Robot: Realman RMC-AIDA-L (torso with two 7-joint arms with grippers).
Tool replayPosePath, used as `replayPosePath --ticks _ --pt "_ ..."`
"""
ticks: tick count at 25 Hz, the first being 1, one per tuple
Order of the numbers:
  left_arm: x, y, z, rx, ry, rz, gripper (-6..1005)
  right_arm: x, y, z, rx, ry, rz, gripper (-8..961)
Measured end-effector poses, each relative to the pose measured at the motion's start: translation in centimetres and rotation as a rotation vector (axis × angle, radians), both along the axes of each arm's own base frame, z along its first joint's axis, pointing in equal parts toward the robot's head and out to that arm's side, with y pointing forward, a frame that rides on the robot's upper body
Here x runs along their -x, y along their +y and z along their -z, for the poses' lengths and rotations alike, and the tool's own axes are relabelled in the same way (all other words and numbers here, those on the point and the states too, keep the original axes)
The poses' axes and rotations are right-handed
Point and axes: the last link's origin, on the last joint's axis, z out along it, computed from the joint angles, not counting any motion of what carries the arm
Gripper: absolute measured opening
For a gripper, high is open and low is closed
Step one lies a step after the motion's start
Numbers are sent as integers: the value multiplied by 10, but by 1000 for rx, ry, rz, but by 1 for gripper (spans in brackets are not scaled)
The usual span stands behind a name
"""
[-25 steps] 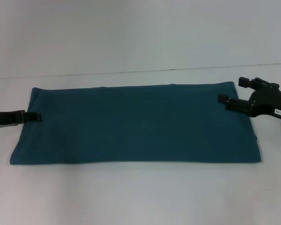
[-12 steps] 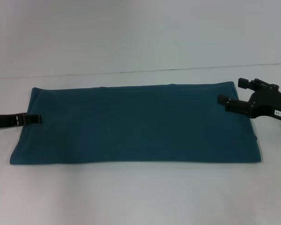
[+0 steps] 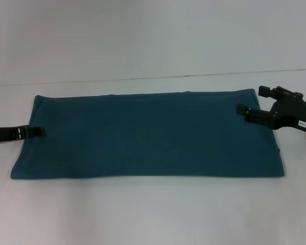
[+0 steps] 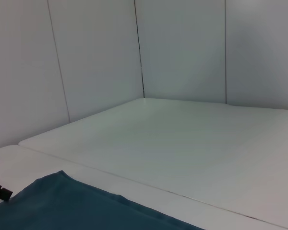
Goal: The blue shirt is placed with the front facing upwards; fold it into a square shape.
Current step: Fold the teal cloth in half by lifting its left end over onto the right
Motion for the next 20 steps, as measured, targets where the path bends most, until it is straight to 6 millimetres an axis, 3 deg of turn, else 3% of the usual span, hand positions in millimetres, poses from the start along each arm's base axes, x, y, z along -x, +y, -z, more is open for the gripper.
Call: replayPosePath --ticks 20 --pt "-3 2 3 -3 -24 -6 837 0 1 0 -1 -1 2 943"
